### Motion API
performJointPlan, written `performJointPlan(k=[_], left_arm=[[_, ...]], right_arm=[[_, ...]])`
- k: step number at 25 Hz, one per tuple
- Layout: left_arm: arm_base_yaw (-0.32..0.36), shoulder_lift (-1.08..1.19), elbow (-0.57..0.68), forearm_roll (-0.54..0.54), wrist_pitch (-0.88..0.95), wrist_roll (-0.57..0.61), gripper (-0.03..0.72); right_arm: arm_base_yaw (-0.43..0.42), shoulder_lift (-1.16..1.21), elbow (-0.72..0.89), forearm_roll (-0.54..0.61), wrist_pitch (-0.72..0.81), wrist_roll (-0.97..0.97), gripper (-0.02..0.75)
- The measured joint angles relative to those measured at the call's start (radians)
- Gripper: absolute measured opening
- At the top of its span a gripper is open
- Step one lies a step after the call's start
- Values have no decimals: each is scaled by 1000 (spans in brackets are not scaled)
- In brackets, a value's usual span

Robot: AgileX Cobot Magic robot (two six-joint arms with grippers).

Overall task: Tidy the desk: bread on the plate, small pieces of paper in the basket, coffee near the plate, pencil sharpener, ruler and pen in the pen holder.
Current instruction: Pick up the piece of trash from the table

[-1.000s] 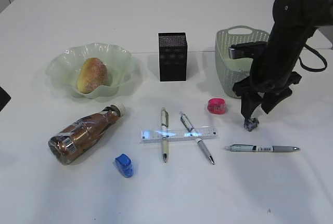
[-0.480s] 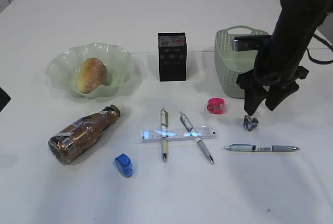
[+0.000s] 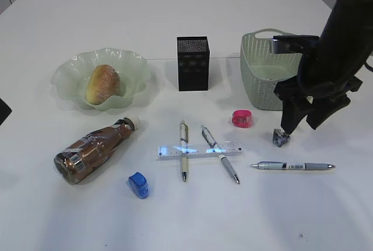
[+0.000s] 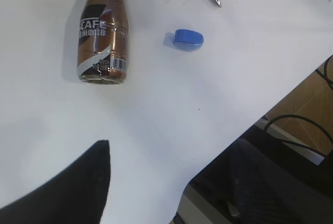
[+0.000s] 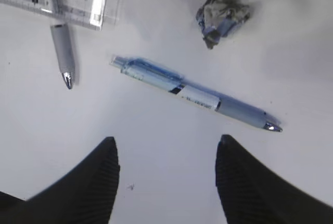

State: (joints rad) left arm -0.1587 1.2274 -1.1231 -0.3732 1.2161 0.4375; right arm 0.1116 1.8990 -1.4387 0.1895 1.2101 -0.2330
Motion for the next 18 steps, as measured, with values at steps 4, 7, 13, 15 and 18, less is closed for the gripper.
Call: performJointPlan(k=[4, 7, 13, 15, 18], left_arm=[[0, 0, 0, 0, 0, 0, 510], [0, 0, 0, 0, 0, 0, 510], [0, 0, 0, 0, 1, 0, 510], [0, 0, 0, 0, 1, 0, 510], [0, 0, 0, 0, 1, 0, 510]], right_arm=[[0, -76, 59, 7, -4, 0, 468], [0, -143, 112, 11, -71, 0, 467], [0, -172, 213, 13, -271, 0, 467], [0, -172, 242, 13, -339, 0, 467], [0, -172, 260, 13, -412, 0, 467]])
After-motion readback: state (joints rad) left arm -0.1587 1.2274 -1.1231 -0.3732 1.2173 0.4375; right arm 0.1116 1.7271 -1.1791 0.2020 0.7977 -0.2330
